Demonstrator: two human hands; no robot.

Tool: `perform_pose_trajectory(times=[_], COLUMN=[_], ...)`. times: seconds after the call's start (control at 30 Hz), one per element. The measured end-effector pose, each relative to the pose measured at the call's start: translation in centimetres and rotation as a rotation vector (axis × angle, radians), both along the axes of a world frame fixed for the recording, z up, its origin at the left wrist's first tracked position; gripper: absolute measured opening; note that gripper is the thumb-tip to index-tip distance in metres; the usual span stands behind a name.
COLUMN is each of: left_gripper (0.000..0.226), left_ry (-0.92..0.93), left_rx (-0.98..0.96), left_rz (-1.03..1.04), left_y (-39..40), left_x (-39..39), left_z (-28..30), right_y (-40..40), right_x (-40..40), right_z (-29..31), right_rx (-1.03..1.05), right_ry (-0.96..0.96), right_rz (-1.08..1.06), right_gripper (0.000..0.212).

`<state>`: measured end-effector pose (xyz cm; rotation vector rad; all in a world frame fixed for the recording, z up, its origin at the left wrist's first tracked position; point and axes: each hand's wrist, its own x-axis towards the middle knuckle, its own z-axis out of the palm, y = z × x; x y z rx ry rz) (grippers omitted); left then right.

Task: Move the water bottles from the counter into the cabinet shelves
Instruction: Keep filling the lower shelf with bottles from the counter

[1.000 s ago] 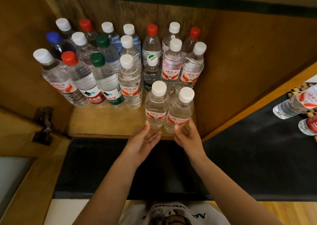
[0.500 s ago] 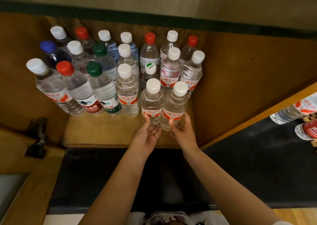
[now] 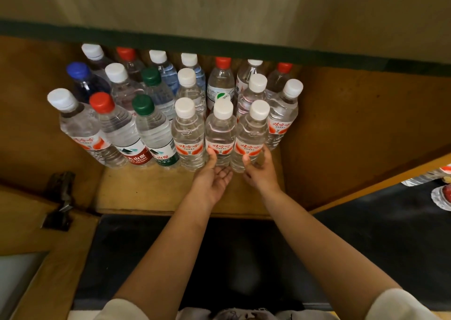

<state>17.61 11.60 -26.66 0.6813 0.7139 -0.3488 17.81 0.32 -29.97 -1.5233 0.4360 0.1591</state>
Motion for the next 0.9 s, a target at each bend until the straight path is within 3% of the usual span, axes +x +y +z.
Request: perform_pose_trajectory(times=[0.33,0.57,0.7,0.83,0.9], left_gripper=[0.052,0.057,0.042,0.027,0.021], left_ry=[-0.013,0.010,0.013,0.017,0.009], left_rx=[0.034,0.138,0.294,0.536,0.625], left_rz=[-0.069,-0.152,-0.380,-0.702,-0.858], left_y=[0.0,-0.4,-1.0,-2.8,-4.4], left_x=[-0.1,-1.7,-4.5,-7.6,-8.9], left_z=[0.0,0.3,0.4,0.4,0.4], right_y=[-0.2,-1.4,-4.2,-8.8,-11.6], right_x=[0.5,-0.7,-4.0,-7.9,-9.6], right_z=[-0.3,0.0,0.5,1.7,1.9], right_rx=[-0.013,-0.001,-0.067,-0.139,-0.160], right_ry=[0.022,0.086,0.183,0.280,0.262], right_rz=[0.014,0.121,0.290,0.593,0.714], right_gripper=[0.068,0.084,0.076,0.042,0.036])
